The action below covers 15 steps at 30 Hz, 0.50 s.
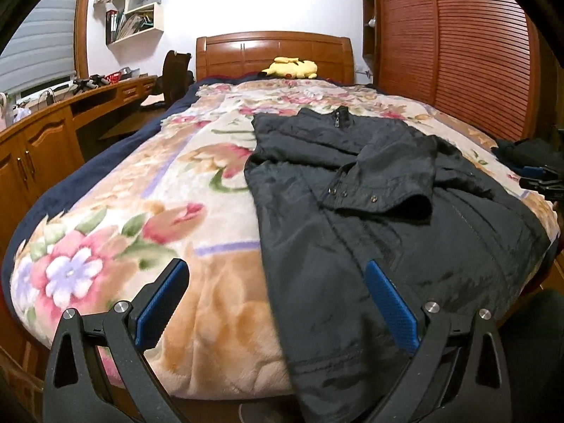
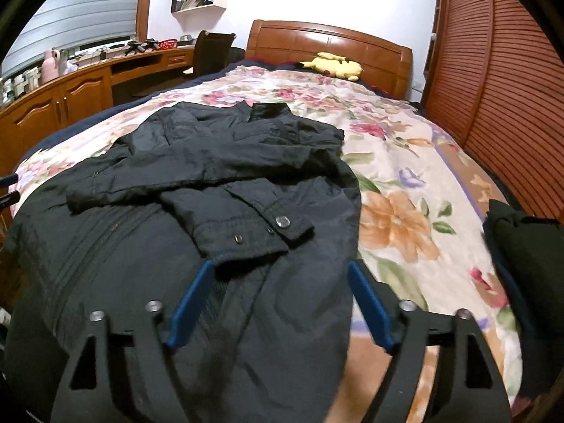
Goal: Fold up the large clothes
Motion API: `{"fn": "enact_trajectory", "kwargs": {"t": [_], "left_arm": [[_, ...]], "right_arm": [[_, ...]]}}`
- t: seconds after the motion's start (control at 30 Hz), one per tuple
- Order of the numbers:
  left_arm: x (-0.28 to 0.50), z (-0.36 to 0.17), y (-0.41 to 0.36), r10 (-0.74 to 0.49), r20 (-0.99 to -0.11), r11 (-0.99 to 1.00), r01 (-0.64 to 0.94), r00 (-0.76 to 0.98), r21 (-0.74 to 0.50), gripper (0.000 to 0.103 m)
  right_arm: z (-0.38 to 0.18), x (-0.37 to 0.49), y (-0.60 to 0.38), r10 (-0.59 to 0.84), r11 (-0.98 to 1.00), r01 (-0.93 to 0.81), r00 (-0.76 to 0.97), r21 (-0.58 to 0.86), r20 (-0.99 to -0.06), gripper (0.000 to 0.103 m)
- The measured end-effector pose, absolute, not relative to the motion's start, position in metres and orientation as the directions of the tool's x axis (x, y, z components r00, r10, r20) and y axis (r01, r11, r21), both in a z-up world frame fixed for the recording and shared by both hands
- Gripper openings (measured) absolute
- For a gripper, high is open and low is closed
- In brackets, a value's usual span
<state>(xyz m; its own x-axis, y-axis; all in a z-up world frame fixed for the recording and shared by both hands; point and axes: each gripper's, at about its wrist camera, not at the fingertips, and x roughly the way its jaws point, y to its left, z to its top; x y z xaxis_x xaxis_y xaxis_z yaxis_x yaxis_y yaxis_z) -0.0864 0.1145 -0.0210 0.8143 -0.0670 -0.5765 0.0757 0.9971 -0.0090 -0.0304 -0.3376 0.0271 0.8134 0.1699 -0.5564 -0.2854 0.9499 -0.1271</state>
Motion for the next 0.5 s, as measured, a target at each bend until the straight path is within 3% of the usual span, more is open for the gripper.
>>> {"fn": "enact_trajectory", "kwargs": {"t": [0.27, 0.4, 0.5], "left_arm": [[-0.083, -0.039, 0.117, -0.105, -0.611, 0.994, 0.104, 0.784, -0.038, 0.100], [-0.081, -0.048, 0.117, -0.151, -0.639, 0.988, 0.136, 0.755, -0.073, 0.068], [-0.085, -0.048, 0.117, -0.159, -0.638, 0.987, 0.143, 0.753, -0.078, 0.057]], "right_arm": [[-0.006, -0.032, -0.358, 0.106, 0.964, -0.239, 0.753, -0.120, -0.649, 0.083], [-0.014, -0.029, -0.367, 0.130, 0.968, -0.241, 0.730, -0.074, -0.671, 0.083], [-0.013, -0.029, -0.370, 0.162, 0.969, -0.246, 0.720, -0.030, -0.675, 0.083]]}}
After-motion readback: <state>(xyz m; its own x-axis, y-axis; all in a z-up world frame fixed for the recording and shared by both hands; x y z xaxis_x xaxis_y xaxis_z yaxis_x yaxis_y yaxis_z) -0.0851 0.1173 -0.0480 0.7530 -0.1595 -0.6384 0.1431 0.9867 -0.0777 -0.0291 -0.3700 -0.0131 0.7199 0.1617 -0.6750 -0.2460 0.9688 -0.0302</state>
